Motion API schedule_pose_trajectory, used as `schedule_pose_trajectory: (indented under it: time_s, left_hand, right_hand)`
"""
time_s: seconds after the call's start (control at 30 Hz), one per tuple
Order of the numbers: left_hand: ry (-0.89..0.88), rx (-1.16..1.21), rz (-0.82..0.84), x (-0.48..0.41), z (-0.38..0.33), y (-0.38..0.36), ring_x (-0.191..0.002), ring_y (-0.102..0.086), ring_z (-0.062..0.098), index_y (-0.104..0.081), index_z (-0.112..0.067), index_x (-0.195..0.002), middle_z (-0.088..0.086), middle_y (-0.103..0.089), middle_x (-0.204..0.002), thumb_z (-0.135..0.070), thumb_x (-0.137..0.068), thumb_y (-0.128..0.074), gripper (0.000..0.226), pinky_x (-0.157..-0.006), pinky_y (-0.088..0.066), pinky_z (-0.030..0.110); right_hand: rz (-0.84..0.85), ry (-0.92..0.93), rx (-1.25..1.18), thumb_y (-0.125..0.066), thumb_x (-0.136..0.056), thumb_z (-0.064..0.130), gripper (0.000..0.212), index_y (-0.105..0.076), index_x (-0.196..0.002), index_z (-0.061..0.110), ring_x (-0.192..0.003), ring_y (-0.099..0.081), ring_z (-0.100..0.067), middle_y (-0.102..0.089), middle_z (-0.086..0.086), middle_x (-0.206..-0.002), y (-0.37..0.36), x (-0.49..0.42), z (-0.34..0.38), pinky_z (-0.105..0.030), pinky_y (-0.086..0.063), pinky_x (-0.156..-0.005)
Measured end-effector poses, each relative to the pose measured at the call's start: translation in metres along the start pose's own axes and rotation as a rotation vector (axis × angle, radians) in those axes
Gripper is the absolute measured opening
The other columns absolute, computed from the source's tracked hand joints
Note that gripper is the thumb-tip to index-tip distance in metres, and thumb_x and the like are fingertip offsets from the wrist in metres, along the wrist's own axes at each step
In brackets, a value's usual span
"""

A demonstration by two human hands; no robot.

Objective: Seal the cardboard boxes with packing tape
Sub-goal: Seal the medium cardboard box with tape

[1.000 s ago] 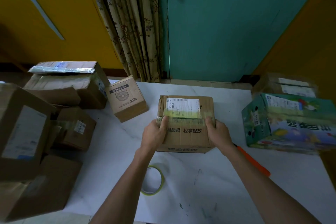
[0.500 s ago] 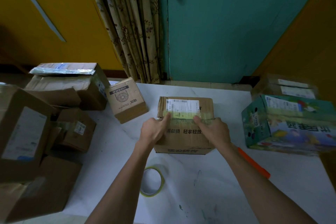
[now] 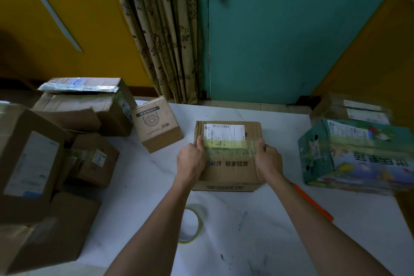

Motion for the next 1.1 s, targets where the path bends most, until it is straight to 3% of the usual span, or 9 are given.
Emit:
schedule_pose_trajectory:
  time_s: [0.17, 0.23, 0.4, 0.47, 0.57, 0.7, 0.8, 0.93, 1.1]
  left_hand:
    - [0.068, 0.265, 0.127, -0.003, 0.018, -0.005, -0.082, -0.067, 0.031, -0.068, 0.000, -0.082, 0.017, -0.070, -0.086, -0.064, -0.103, -0.024, 0.081, -0.079, -0.054, 0.041]
    - [0.102, 0.390, 0.184, 0.004, 0.016, -0.013, -0.086, -0.069, 0.029, -0.068, -0.002, -0.089, 0.014, -0.071, -0.090, -0.064, -0.102, -0.026, 0.077, -0.081, -0.055, 0.041]
    - [0.182, 0.413, 0.291, 0.012, 0.013, -0.032, -0.106, -0.063, 0.029, -0.058, -0.005, -0.124, 0.014, -0.066, -0.118, -0.060, -0.105, -0.018, 0.070, -0.098, -0.050, 0.043]
    - [0.127, 0.394, 0.258, 0.011, 0.019, -0.029, -0.109, -0.060, 0.028, -0.057, -0.006, -0.131, 0.014, -0.063, -0.124, -0.056, -0.106, -0.014, 0.071, -0.100, -0.047, 0.041]
    - [0.038, 0.520, 0.226, 0.016, 0.019, -0.008, -0.097, -0.070, 0.024, -0.072, -0.023, -0.110, 0.007, -0.074, -0.105, -0.068, -0.101, -0.017, 0.071, -0.092, -0.056, 0.045]
    - [0.062, 0.794, 0.311, 0.027, 0.000, 0.026, -0.097, -0.073, 0.016, -0.070, -0.031, -0.118, 0.000, -0.075, -0.109, -0.066, -0.102, -0.025, 0.059, -0.086, -0.057, 0.033]
    - [0.033, 0.654, 0.267, 0.029, -0.008, 0.036, -0.097, -0.069, 0.013, -0.054, -0.030, -0.124, -0.003, -0.069, -0.116, -0.071, -0.091, -0.051, 0.053, -0.083, -0.053, 0.033]
    - [0.043, 0.223, 0.092, 0.029, -0.013, 0.033, -0.098, -0.063, 0.019, -0.038, -0.027, -0.130, -0.006, -0.061, -0.108, -0.080, -0.074, -0.065, 0.082, -0.089, -0.054, 0.042]
    - [0.139, 0.064, 0.032, 0.022, -0.009, 0.036, -0.097, -0.063, 0.028, -0.043, -0.018, -0.122, 0.000, -0.057, -0.099, -0.089, -0.071, -0.057, 0.089, -0.089, -0.054, 0.046]
  right_hand:
    - [0.093, 0.091, -0.274, -0.026, -0.103, 0.056, 0.043, -0.060, -0.114, 0.031, -0.087, -0.063, -0.010, -0.067, 0.008, -0.096, 0.026, 0.039, 0.023, -0.028, -0.050, -0.070]
    - [0.082, 0.172, -0.267, -0.026, -0.101, 0.060, 0.050, -0.050, -0.138, 0.037, -0.104, -0.062, -0.013, -0.063, 0.010, -0.122, 0.032, 0.052, 0.038, -0.036, -0.053, -0.085]
    - [0.066, 0.233, -0.018, -0.023, -0.104, 0.052, 0.056, -0.019, -0.157, 0.032, -0.152, -0.010, -0.018, -0.009, 0.010, -0.165, 0.013, 0.066, 0.059, -0.053, -0.017, -0.121]
    - [0.160, 0.284, 0.009, -0.029, -0.105, 0.047, 0.053, -0.028, -0.155, 0.028, -0.152, -0.005, -0.016, -0.008, 0.009, -0.165, 0.004, 0.070, 0.061, -0.048, -0.013, -0.123]
    - [0.145, 0.357, 0.217, -0.046, -0.099, 0.051, 0.053, -0.042, -0.148, 0.030, -0.151, -0.010, -0.019, -0.016, 0.004, -0.164, -0.005, 0.073, 0.062, -0.047, -0.016, -0.119]
    - [0.011, 0.153, 0.392, -0.057, -0.070, 0.084, 0.113, -0.013, -0.156, 0.025, -0.151, 0.000, -0.033, 0.002, -0.007, -0.165, -0.013, 0.062, 0.054, -0.062, -0.010, -0.116]
    - [0.054, 0.051, 0.230, -0.065, -0.063, 0.084, 0.137, 0.008, -0.156, 0.017, -0.149, -0.016, -0.035, 0.000, -0.010, -0.165, -0.014, 0.057, 0.047, -0.054, -0.031, -0.111]
    - [0.036, 0.013, 0.215, -0.052, -0.057, 0.095, 0.123, -0.027, -0.141, 0.008, -0.109, -0.062, -0.028, -0.058, -0.010, -0.128, -0.016, 0.048, 0.050, -0.033, -0.048, -0.074]
    - [-0.007, 0.036, 0.279, -0.058, -0.069, 0.085, 0.081, -0.049, -0.105, 0.013, -0.076, -0.052, -0.018, -0.056, 0.001, -0.092, -0.020, 0.039, 0.055, -0.027, -0.035, -0.055]
Point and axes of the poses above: each hand's wrist, its own x-axis away from the middle knuckle, its own y-axis out of the back of the hand, z = x × y, the point moved 2 cm from there along -x, towards the middle knuckle
